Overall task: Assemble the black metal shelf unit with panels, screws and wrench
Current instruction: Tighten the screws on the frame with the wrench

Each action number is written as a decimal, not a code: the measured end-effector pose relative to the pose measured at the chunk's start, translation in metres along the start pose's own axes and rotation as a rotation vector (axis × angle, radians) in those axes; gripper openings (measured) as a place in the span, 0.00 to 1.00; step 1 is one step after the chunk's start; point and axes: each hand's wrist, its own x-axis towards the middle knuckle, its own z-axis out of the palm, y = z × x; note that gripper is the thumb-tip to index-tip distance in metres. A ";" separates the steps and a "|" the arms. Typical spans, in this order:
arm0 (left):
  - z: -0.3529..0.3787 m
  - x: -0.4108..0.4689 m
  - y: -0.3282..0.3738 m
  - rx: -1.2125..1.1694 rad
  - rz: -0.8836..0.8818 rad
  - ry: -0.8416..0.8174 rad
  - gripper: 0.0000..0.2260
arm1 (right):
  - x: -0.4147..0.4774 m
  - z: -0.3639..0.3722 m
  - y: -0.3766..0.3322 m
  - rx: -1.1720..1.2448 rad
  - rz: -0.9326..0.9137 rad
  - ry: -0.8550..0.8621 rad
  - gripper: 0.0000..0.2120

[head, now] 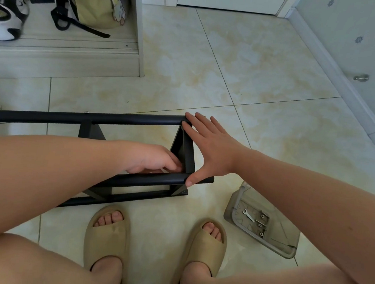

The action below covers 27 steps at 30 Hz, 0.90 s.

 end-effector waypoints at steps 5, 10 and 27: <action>-0.025 -0.041 0.009 0.608 -0.111 -0.017 0.23 | -0.001 -0.005 0.001 -0.040 0.014 -0.037 0.69; -0.034 -0.082 0.008 0.914 -0.354 -0.180 0.21 | -0.015 -0.011 -0.013 -0.113 0.038 -0.065 0.58; -0.056 -0.090 -0.003 0.908 0.311 0.640 0.05 | -0.021 -0.010 -0.045 -0.134 0.143 0.168 0.47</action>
